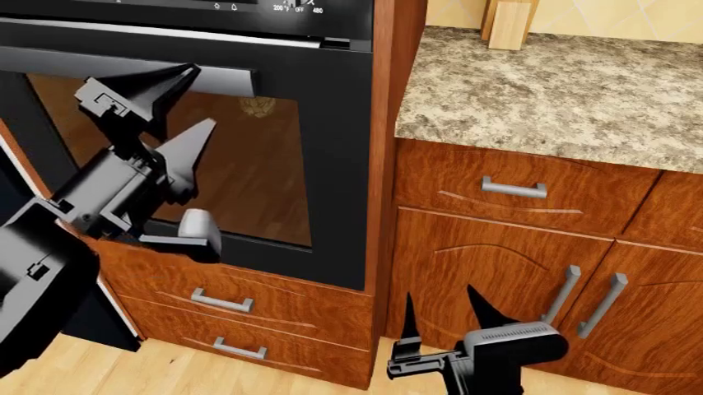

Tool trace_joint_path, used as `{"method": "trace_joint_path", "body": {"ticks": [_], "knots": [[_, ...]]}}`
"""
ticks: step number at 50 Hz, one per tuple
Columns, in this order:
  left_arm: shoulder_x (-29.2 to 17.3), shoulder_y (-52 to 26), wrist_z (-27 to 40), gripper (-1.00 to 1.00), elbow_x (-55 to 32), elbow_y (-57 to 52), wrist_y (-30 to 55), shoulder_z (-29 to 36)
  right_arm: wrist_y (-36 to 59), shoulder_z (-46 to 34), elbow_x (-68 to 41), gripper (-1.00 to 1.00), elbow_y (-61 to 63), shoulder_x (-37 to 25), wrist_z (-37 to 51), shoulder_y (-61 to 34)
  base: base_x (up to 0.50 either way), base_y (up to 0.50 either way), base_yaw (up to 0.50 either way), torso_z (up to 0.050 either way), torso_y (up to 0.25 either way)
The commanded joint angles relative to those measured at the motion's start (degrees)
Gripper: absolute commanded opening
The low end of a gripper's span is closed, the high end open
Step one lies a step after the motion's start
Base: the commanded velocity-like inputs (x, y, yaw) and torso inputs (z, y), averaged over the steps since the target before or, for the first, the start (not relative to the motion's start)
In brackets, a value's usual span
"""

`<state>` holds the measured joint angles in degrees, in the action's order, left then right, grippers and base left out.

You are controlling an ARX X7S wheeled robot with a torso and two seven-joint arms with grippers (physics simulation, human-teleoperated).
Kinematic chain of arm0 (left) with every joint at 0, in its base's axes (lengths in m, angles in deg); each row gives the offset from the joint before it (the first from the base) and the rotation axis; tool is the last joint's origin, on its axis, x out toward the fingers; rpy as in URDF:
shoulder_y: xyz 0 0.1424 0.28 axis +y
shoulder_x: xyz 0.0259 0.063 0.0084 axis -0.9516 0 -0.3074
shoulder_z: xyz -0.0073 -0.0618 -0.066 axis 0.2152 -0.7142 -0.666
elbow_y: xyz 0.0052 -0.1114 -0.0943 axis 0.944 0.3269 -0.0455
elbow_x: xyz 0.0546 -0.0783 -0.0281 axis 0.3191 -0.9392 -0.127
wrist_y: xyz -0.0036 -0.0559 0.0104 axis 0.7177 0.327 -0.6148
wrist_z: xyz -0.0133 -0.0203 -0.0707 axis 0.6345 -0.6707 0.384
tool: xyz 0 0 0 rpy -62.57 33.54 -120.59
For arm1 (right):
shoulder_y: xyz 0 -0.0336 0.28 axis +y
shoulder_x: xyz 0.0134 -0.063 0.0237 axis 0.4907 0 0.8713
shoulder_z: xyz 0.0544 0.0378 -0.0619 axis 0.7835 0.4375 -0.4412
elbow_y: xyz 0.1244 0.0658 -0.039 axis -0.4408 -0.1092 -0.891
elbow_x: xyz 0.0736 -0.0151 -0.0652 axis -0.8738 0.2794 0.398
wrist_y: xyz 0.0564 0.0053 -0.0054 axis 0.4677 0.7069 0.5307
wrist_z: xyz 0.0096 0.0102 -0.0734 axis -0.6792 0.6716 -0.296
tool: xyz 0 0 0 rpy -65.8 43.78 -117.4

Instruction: Open the oven door

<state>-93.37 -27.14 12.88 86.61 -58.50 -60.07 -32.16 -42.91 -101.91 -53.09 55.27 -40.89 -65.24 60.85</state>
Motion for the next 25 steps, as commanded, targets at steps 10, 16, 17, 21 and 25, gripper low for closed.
{"method": "trace_joint_path", "body": {"ticks": [10,16,17,21,25], "knots": [[2.0,-3.8,-1.5,1.00,0.2,3.0,-0.9,1.4,-0.1,-0.4,-0.4,1.00,0.3,-0.4,0.4,-0.1,0.00,0.00,0.00,0.000,0.000],[2.6,-4.7,-1.8,1.00,0.6,3.6,-1.5,2.1,-0.3,-0.5,-0.4,1.00,0.4,-0.5,0.5,-0.1,0.00,0.00,0.00,0.000,0.000],[2.7,-4.9,-1.9,1.00,0.6,3.7,-1.6,2.2,-0.3,-0.6,-0.4,1.00,0.4,-0.5,0.5,-0.1,0.00,0.00,0.00,0.000,0.000],[3.1,-5.6,-2.2,1.00,0.6,4.3,-1.9,2.5,-0.4,-0.6,-0.5,1.00,0.4,-0.6,0.6,-0.1,0.00,0.00,0.00,0.000,0.000],[3.2,-5.7,-2.3,1.00,0.5,4.5,-2.0,2.7,-0.3,-0.6,-0.7,1.00,0.9,-0.7,0.7,0.0,0.00,0.00,0.00,0.000,0.000]]}}
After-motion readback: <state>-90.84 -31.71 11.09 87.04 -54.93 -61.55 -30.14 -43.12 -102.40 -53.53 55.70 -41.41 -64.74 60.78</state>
